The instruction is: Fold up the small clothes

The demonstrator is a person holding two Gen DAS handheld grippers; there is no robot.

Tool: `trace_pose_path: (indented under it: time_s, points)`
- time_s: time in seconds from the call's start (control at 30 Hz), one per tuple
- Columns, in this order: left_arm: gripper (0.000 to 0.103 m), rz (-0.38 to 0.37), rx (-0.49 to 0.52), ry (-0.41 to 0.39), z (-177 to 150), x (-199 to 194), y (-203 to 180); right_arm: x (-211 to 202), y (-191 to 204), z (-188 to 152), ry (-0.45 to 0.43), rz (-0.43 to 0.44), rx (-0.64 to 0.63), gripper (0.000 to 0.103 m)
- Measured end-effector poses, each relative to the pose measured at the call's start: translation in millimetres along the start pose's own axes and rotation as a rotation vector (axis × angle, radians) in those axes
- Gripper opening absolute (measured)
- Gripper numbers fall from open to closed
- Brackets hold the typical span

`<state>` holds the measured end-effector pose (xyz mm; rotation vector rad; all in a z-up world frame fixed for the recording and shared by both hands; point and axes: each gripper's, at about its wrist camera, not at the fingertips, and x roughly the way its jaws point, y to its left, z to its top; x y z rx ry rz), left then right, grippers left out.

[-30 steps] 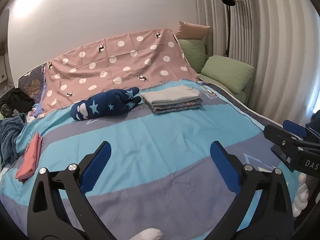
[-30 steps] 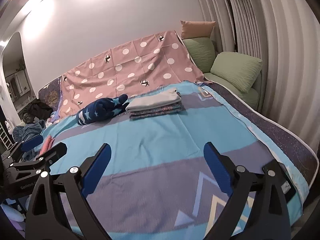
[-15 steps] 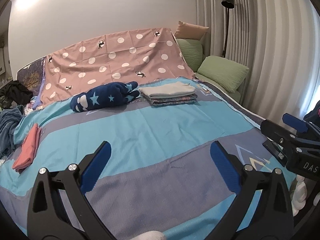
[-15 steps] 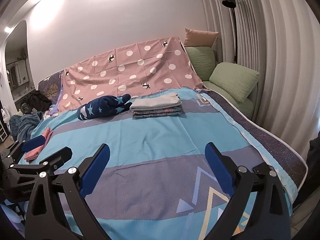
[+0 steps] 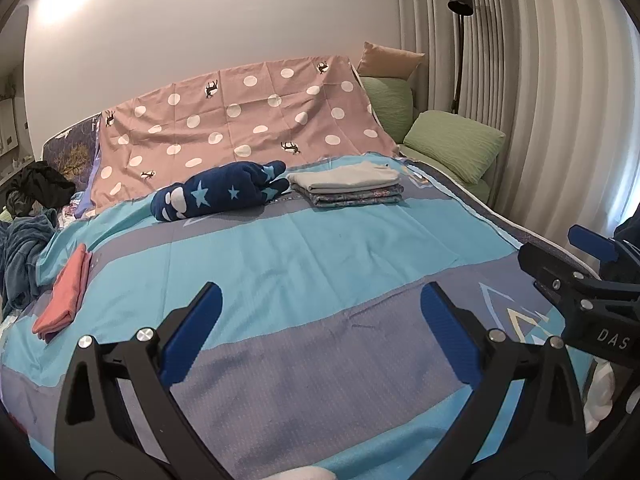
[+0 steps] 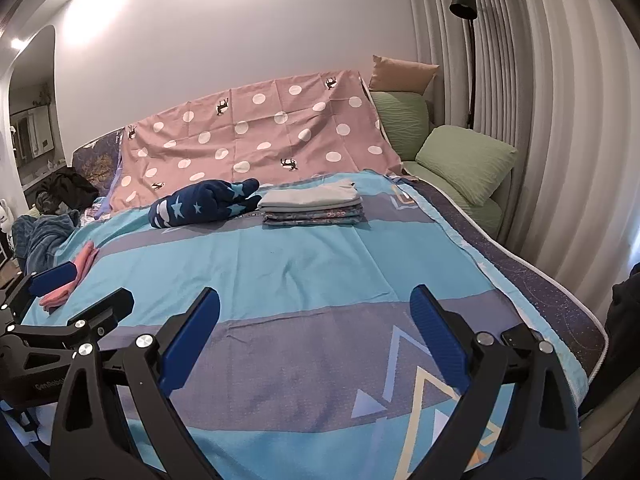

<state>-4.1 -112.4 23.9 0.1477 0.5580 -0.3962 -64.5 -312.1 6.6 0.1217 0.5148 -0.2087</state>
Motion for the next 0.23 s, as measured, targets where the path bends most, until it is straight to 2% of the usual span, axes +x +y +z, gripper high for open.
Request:
trace_pose_path:
  time_s: [0.23]
  points:
    - [0.101, 0.006, 0.001, 0.028, -3.0, 7.1, 0.0, 3.5, -3.0, -0.7, 0.011, 0.001, 0.012, 0.096]
